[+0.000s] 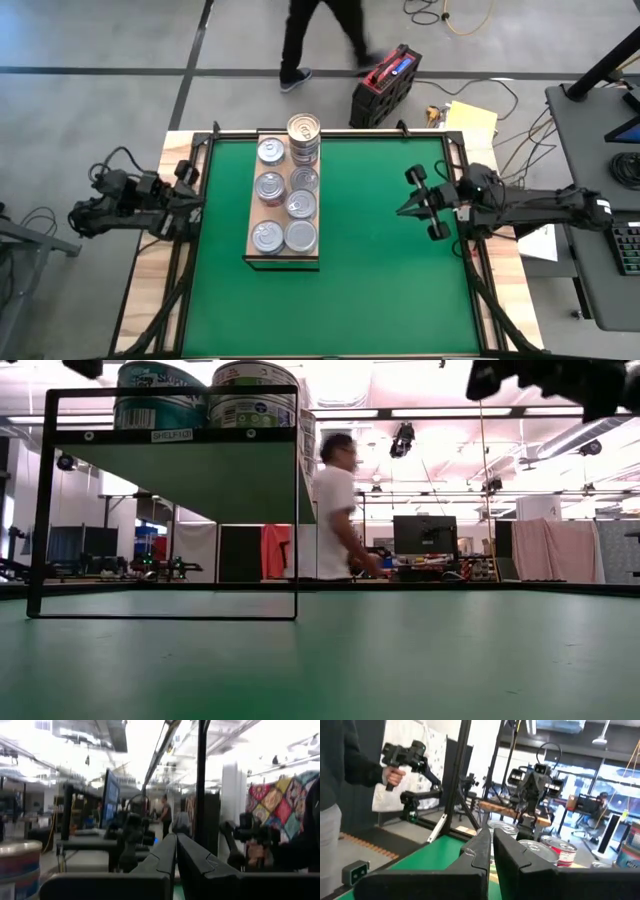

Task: Stack canned seafood by type on shelf
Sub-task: Return to Home Position

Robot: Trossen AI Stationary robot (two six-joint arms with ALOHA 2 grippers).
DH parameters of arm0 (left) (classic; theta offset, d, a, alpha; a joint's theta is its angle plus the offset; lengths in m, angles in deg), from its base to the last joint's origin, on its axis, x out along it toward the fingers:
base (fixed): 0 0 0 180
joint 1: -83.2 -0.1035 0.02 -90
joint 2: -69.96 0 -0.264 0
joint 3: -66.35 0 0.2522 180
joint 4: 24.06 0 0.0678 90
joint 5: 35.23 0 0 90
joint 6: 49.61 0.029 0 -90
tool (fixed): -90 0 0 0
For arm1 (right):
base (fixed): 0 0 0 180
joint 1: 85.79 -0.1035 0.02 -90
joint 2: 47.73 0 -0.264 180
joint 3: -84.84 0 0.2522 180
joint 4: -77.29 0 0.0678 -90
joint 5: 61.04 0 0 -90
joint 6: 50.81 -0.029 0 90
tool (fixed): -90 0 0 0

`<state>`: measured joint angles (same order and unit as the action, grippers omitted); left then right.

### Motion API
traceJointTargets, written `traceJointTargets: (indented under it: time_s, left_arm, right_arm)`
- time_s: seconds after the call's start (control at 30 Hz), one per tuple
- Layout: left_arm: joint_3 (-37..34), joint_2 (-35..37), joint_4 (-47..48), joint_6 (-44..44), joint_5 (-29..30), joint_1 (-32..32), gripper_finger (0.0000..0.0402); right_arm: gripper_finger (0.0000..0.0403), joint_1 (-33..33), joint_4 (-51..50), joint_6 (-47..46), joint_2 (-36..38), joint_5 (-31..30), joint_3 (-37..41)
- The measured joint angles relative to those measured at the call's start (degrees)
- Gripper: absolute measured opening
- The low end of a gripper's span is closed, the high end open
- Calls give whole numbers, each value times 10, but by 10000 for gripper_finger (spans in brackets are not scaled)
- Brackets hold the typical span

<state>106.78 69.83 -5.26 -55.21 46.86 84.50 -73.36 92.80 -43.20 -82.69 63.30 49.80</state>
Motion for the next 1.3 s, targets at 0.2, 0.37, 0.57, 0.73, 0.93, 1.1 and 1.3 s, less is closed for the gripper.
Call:
traceJointTargets:
  time_s: [0.2, 0.37, 0.57, 0.73, 0.93, 1.1, 1.3]
  left_arm:
    - [-16, -21, -23, -8, -1, 0, 0]
    - [-73, 1, -92, 5, -2, 0, 0]
    - [-181, 1, -247, -4, -10, 0, 0]
    - [-261, 1, -319, -5, -11, 0, 0]
    - [-256, -6, -254, 37, -12, 0, 0]
    - [-256, -8, -250, 36, -11, 0, 0]
    - [-256, -14, -247, 36, -11, 0, 0]
  right_arm:
    - [13, 0, 137, -52, 38, -62, 103]
    - [13, 0, 214, -92, 65, -133, 177]
    - [13, 0, 233, -128, 79, -132, 204]
    - [13, 0, 218, -125, 78, -134, 205]
    - [13, 0, 204, -130, 77, -134, 205]
    - [13, 0, 199, -165, 70, -134, 205]
    - [13, 0, 199, -170, 70, -134, 205]
